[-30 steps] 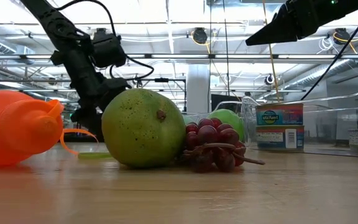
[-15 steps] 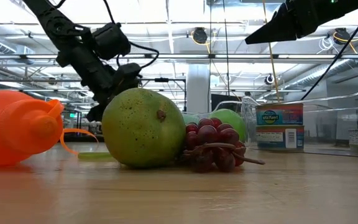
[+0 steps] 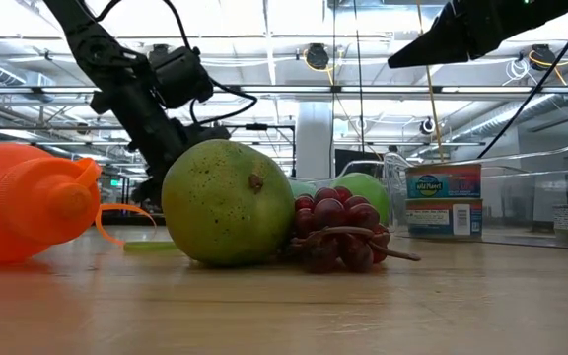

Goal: Pick & Place Food Item
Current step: Put the green tuna can into the bottom transparent bin

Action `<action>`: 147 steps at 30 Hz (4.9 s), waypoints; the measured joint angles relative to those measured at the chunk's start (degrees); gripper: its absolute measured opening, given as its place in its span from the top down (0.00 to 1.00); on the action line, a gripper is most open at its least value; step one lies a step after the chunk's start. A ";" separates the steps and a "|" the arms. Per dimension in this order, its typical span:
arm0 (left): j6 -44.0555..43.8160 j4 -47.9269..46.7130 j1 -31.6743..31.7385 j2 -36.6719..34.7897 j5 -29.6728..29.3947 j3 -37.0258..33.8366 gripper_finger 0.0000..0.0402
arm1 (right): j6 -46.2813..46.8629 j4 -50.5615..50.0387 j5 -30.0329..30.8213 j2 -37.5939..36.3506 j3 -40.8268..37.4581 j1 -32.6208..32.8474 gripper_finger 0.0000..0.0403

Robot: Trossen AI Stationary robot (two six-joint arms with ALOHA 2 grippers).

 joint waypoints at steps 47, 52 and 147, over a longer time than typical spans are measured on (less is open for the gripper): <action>17.93 -18.32 -4.54 0.01 2.88 15.94 0.98 | 1.60 -0.49 0.00 0.06 0.00 -1.09 0.09; 17.54 -15.84 -7.26 0.28 4.59 16.00 0.87 | 1.55 -0.48 0.00 0.06 0.00 -1.09 0.09; 46.59 -13.58 -3.80 12.86 16.67 15.06 0.47 | 0.65 -0.45 -0.04 0.06 0.00 -1.89 0.09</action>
